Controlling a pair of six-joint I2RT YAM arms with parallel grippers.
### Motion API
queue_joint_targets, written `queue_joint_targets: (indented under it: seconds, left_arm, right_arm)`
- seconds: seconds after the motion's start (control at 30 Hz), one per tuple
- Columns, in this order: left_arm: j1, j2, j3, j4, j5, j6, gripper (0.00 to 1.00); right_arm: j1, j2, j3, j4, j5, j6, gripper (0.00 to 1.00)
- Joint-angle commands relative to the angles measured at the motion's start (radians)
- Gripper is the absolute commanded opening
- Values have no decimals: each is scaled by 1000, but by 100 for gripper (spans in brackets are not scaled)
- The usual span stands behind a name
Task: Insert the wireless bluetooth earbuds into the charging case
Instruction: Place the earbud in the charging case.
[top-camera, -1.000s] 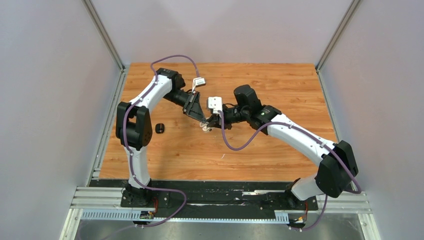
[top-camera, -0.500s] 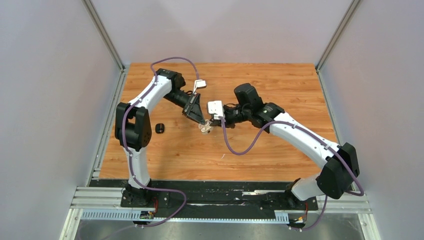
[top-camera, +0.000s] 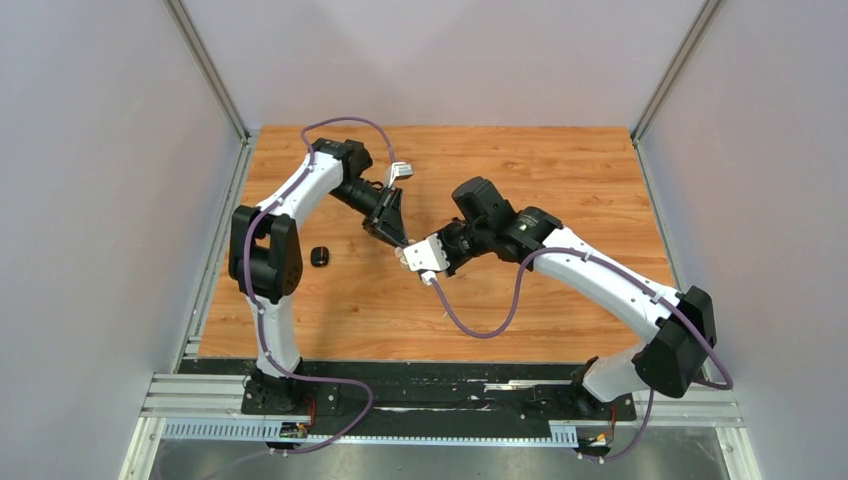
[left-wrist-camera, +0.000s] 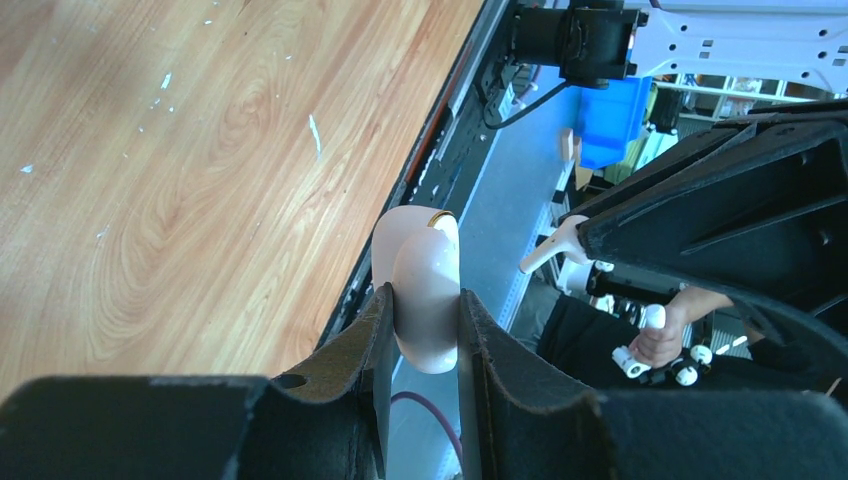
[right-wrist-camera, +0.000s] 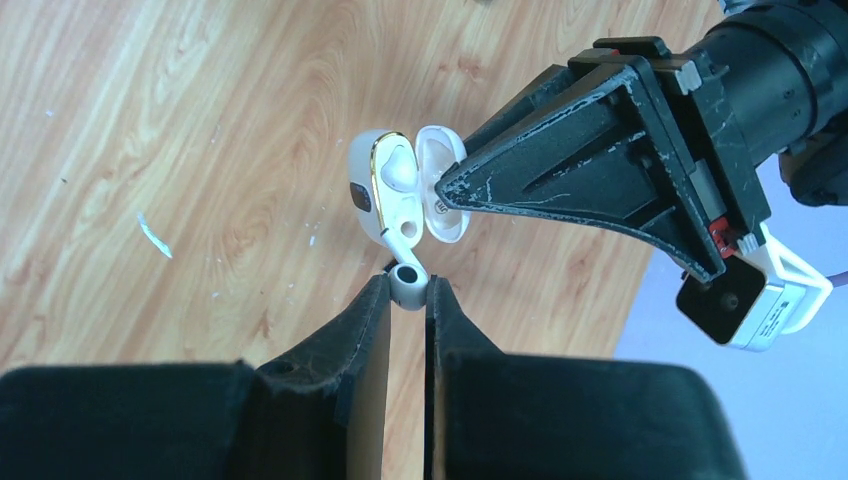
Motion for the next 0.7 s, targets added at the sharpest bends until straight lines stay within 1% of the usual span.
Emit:
queue_joint_targets:
  seconds: [0.0,0.13,0.37,0.67]
  left_arm:
    - [-8,-75,-11,16,3,-52,0]
    - [-13,-84,-24,29,-9,-85,0]
    - [-18,-96,-30,36,5,-93,0]
    - [-19,-98,-31,58,24,-117,0]
  right_arm:
    - [33,35,68,-14,119,-97,0]
    - [55,65,91,-13,162,-87,0]
    - [65,89,98,-18,200,-108,0]
    - [67,102,100,-31,203,-126,0]
